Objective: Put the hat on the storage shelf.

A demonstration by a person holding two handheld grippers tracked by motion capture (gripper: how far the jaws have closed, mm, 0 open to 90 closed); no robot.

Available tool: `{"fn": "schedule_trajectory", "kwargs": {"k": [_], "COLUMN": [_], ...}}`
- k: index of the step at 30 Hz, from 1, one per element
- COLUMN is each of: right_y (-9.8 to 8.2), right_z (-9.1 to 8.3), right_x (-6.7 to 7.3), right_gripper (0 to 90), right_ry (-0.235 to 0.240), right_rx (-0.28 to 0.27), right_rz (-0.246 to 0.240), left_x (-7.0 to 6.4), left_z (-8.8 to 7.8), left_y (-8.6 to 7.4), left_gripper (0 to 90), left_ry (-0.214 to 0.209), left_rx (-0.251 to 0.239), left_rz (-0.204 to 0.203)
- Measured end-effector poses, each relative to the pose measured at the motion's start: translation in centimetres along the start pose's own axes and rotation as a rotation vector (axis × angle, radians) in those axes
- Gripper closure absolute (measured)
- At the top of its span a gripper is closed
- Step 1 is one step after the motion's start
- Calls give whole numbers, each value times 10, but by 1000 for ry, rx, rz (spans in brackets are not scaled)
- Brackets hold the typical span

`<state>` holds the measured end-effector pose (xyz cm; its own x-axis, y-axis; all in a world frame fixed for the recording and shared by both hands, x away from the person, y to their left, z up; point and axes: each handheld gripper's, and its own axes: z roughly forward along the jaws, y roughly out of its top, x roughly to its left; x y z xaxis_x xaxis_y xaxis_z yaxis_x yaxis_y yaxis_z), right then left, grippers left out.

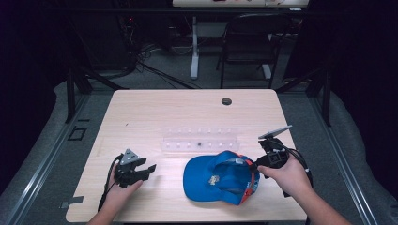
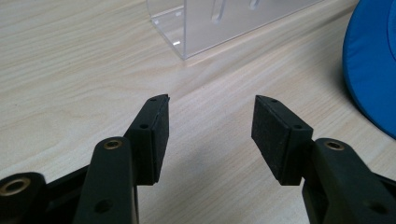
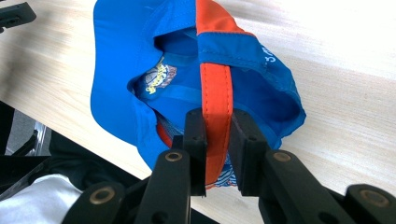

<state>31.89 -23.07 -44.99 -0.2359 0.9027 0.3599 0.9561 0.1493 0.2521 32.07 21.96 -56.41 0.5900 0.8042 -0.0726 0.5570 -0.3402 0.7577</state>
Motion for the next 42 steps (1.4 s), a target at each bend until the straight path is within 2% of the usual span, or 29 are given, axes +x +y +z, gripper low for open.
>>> {"fn": "schedule_trajectory", "kwargs": {"k": [2,3,4,6,8,9,13,14,15,16,20,21,23,26,27,28,30,32,33,37,40,42], "right_y": [3,2,2,4,6,6,9,10,12,12,15,17,18,20,20,21,21,23,24,25,28,29], "right_z": [-4,-3,-3,-6,-9,-9,-13,-13,-15,-15,-18,-20,-21,-25,-25,-27,-28,-31,-31,-34,-38,-39], "right_x": [0,2,2,4,3,5,7,9,8,10,13,14,17,18,20,20,21,20,21,20,17,17], "right_gripper": [780,780,780,780,780,780,780,780,780,780,780,780,780,780,780,781,780,780,780,780,781,780], "right_ry": [-4,-6,-6,-10,-13,-17,-22,-30,-31,-37,-44,-45,-49,-54,-51,-48,-47,-39,-24,-9,31,38], "right_rx": [32,4,4,7,33,15,33,22,44,26,31,43,38,57,43,58,49,70,43,50,52,50], "right_rz": [-23,-1,-1,-4,-23,-6,-22,-12,-29,-13,-20,-33,-22,-36,-27,-37,-33,-41,-8,3,29,37], "left_x": [0,0,0,0,0,0,0,0,0,0,0,0,0,0,0,0,0,0,0,0,0,0], "left_z": [0,0,0,0,0,0,0,0,0,0,0,0,0,0,0,0,0,0,0,0,1,1], "left_y": [0,0,0,0,0,0,0,0,0,0,0,0,0,0,0,0,0,0,0,0,0,0], "left_gripper": [470,470,470,470,470,470,470,470,470,470,470,470,470,470,470,470,470,470,470,470,470,471], "left_ry": [0,-1,-2,-4,-3,-3,-3,-3,-3,-3,-3,-2,-3,-3,-3,-2,-2,-3,-3,-3,-3,-2], "left_rx": [0,0,0,4,2,2,4,6,5,6,6,6,6,6,4,5,5,5,5,7,6,6], "left_rz": [-1,-1,-1,0,-2,-1,3,8,5,8,6,5,5,11,8,11,11,9,9,10,7,7]}}
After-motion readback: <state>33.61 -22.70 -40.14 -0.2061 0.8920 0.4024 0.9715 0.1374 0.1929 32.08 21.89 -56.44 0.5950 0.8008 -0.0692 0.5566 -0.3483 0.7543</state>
